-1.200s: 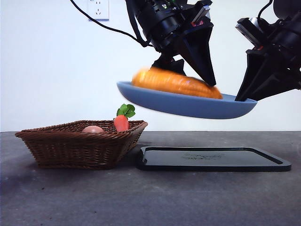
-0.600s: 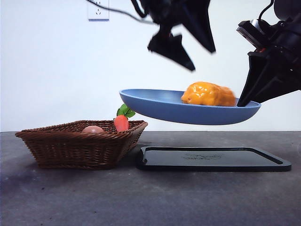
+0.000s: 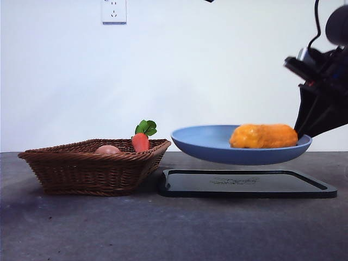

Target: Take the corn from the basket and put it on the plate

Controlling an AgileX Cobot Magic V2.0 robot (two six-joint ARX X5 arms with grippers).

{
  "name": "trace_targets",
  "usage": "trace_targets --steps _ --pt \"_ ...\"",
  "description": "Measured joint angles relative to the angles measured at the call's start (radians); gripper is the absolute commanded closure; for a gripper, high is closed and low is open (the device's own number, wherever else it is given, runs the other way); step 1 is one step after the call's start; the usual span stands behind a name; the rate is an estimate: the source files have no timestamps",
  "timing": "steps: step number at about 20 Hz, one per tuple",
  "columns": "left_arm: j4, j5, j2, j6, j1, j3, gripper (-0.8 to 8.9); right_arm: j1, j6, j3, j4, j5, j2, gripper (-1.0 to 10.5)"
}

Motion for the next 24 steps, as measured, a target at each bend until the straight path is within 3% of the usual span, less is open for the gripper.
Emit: trace_targets --steps 8,19,24 --pt "-0.013 0.000 0.000 -0.018 0.000 0.000 5.14 -0.004 0.000 0.214 0.004 0.000 0.256 9.5" --pt "-0.012 0.000 0.000 -0.021 0.007 0.000 5.14 -0.005 -0.007 0.229 0.033 0.028 0.346 9.5" --pt "-0.012 0.000 0.000 -0.021 0.015 0.000 5.14 -0.004 -0.007 0.229 0.036 0.022 0.346 7.5"
